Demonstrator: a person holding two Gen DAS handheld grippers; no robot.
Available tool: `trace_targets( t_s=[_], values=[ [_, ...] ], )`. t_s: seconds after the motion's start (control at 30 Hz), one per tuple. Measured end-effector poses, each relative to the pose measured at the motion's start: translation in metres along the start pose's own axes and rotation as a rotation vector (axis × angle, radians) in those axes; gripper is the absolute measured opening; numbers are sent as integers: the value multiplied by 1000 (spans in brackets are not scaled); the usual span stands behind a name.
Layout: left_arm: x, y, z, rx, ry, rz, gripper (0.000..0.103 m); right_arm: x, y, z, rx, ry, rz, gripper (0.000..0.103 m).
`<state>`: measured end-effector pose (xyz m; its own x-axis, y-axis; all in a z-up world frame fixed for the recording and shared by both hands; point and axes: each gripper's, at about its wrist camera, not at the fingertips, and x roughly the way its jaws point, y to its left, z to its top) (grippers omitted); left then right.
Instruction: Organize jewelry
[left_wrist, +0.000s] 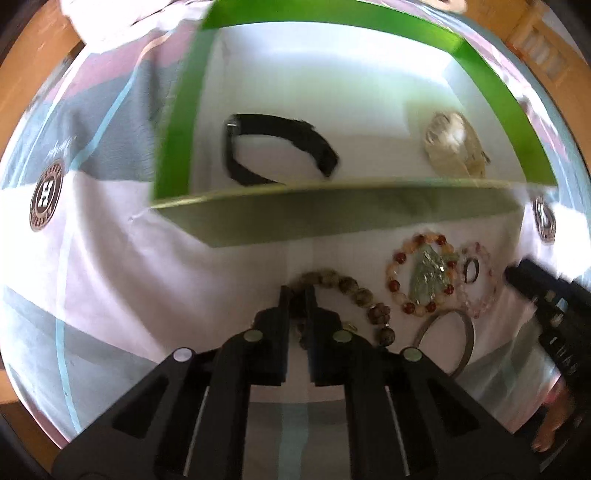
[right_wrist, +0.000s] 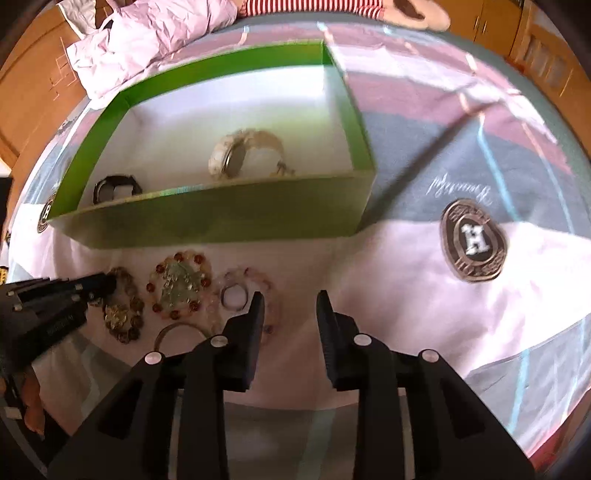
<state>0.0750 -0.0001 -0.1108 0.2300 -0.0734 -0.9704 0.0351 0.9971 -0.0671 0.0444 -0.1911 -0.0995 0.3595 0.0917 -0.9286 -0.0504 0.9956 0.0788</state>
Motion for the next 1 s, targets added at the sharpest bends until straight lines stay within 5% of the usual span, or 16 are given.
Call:
trace_targets(
  t_s=[0.5, 0.53, 0.63, 1.0],
  values=[
    [11, -8, 7, 26, 10, 18, 25, 19, 12, -7, -61, 27, -44, 25],
    [13, -18, 9, 32, 7, 20, 24, 18, 16, -9, -65, 29, -34, 15],
    [6, -15, 1, 40, -8, 20, 8, 11, 24, -12, -77, 19, -42, 9],
    [-40, -27, 3, 57, -94, -118, 8, -49, 19, -2, -56, -114, 47, 7]
  ],
)
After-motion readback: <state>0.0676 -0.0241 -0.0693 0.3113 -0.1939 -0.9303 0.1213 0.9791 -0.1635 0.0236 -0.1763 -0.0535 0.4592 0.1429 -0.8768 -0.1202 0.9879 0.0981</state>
